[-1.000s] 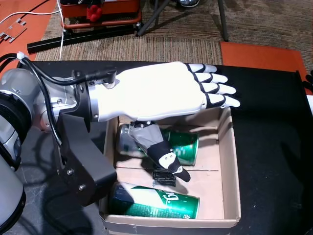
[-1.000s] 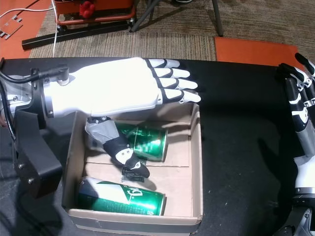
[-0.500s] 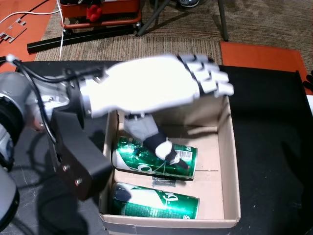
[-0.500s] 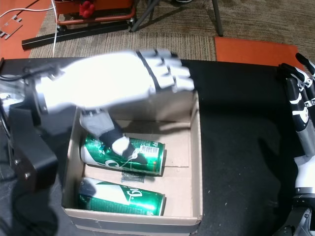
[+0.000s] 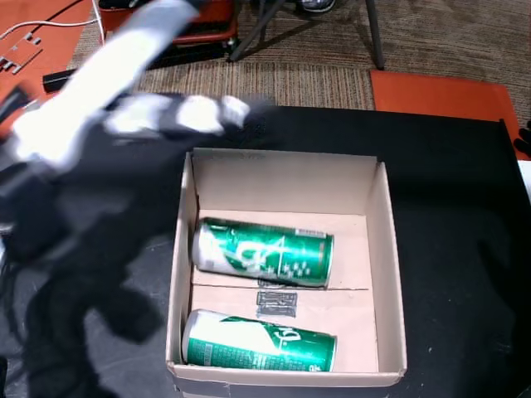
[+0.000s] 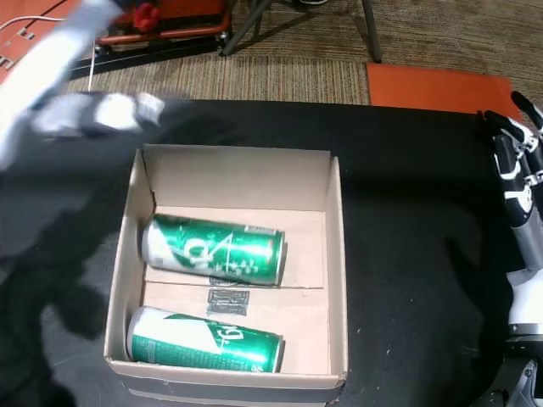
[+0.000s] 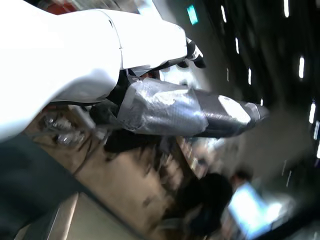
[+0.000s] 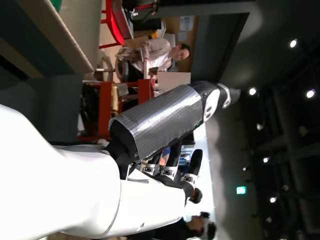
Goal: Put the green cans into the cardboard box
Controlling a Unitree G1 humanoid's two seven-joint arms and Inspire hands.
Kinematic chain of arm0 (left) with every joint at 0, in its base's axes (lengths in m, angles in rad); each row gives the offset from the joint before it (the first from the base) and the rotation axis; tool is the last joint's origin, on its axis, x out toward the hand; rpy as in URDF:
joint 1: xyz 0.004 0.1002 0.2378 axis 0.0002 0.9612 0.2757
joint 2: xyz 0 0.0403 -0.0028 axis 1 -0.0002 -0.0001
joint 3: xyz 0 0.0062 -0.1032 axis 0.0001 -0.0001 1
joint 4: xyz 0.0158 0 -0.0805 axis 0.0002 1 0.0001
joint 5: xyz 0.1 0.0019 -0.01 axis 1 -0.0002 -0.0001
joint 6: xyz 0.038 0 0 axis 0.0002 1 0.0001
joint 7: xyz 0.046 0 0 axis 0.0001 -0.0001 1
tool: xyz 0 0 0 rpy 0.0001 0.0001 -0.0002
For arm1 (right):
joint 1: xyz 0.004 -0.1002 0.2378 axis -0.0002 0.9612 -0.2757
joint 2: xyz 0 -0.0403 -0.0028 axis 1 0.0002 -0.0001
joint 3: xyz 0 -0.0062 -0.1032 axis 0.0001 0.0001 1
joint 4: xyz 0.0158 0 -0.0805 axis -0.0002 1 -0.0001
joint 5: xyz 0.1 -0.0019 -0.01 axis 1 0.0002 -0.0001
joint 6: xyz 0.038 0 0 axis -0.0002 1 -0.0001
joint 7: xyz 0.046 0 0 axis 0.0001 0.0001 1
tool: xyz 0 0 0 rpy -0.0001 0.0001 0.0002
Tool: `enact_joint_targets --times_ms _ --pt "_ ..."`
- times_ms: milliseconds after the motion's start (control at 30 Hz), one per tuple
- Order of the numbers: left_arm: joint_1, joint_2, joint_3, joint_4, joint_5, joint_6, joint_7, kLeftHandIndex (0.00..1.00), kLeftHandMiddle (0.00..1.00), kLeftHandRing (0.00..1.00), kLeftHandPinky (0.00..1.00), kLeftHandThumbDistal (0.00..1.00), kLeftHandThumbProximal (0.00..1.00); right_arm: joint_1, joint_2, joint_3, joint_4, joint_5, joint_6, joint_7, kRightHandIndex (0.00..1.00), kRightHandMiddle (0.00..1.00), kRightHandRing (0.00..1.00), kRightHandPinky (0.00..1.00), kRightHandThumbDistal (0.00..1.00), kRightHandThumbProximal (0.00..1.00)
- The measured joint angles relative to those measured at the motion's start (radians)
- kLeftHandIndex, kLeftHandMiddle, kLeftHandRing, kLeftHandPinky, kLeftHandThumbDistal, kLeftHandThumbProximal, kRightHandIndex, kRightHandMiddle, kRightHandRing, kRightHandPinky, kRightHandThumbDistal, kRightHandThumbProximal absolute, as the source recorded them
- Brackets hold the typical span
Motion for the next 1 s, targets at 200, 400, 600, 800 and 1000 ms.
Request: enact_joint_targets --times_ms 200,400,600,800,1000 --pt "0.011 -0.131 0.328 -0.088 -0.448 0.184 -0.521 1.00 0.98 0.96 0.95 0.90 0.91 0.001 0.000 -0.020 -0.053 0.034 -0.021 0.049 0.64 0.63 0.67 0.77 1.00 0.67" --pt "0.004 -0.173 0.525 -0.078 -0.578 0.297 -0.786 1.00 1.00 1.00 0.96 0.89 0.92 0.013 0.006 -0.027 -0.115 0.094 -0.045 0.117 0.66 0.66 0.71 0.80 1.00 0.69" --pt "-0.019 -0.186 0.584 -0.034 -0.576 0.379 -0.834 0.98 0.96 0.96 0.94 0.78 0.91 0.028 0.014 -0.034 -0.144 0.113 -0.053 0.124 0.67 0.67 0.72 0.78 1.00 0.73" --pt "-0.019 -0.216 0.555 -0.010 -0.478 0.402 -0.765 0.94 0.93 0.93 0.91 0.77 0.94 0.029 0.022 -0.029 -0.139 0.092 -0.096 0.092 0.66 0.68 0.72 0.78 0.99 0.75" --pt "-0.006 -0.238 0.527 -0.002 -0.388 0.392 -0.708 0.93 0.94 0.92 0.89 0.77 0.98 0.035 0.032 -0.012 -0.139 0.071 -0.131 0.076 0.66 0.69 0.74 0.80 0.97 0.77"
